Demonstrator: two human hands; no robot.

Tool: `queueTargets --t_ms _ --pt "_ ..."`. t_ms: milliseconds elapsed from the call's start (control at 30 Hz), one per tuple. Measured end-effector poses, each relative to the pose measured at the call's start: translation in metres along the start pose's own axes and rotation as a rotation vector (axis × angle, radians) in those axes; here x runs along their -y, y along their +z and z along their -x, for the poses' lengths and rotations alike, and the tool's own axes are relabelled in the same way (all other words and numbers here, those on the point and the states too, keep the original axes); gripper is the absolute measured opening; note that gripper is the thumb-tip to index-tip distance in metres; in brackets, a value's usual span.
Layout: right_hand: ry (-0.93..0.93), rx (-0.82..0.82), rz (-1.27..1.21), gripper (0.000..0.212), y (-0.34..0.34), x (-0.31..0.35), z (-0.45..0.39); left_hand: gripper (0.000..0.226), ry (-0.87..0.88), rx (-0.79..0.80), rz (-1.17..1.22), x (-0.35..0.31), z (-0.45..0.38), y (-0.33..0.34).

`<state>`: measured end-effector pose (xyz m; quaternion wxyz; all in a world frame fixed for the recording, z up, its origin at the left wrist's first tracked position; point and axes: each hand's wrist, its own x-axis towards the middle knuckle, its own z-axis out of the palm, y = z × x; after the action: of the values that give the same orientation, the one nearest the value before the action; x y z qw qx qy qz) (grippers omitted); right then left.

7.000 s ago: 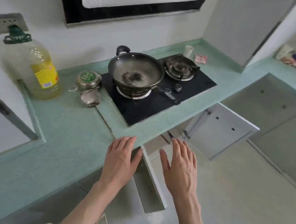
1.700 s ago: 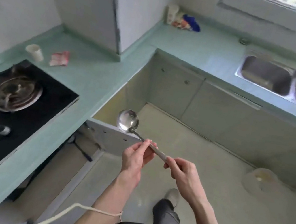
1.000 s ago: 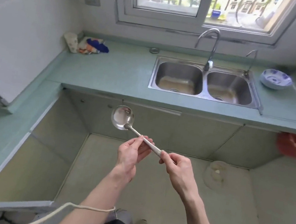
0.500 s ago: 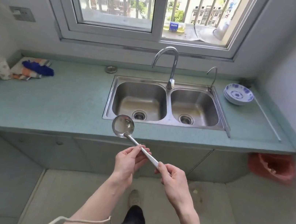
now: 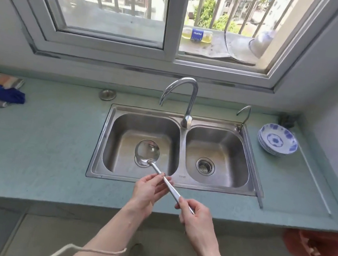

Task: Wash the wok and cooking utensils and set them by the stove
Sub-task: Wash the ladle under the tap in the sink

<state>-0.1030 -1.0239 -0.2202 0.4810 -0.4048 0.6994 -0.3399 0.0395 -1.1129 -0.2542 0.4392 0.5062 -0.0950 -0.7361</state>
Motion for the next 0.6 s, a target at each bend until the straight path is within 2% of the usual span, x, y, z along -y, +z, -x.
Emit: queueTargets --t_ms 133,267,400,600 --pt "0.067 0.113 0.035 0.034 -0.008 0.001 -0.050 0.023 -0.024 -0.085 0.049 -0.005 -0.038 0.014" --pt "0.076 0.202 0.030 0.031 -0.018 0.011 -0.101 0.016 -0.021 -0.151 0.128 -0.012 -0.070 0.028" --pt "0.045 0.234 0.083 0.028 -0.028 0.010 -0.148 0.017 0.002 -0.250 0.172 -0.024 -0.102 0.040" --pt "0.075 0.257 -0.033 0.024 -0.030 0.014 -0.207 0.017 0.087 -0.352 0.248 -0.043 -0.136 0.050"
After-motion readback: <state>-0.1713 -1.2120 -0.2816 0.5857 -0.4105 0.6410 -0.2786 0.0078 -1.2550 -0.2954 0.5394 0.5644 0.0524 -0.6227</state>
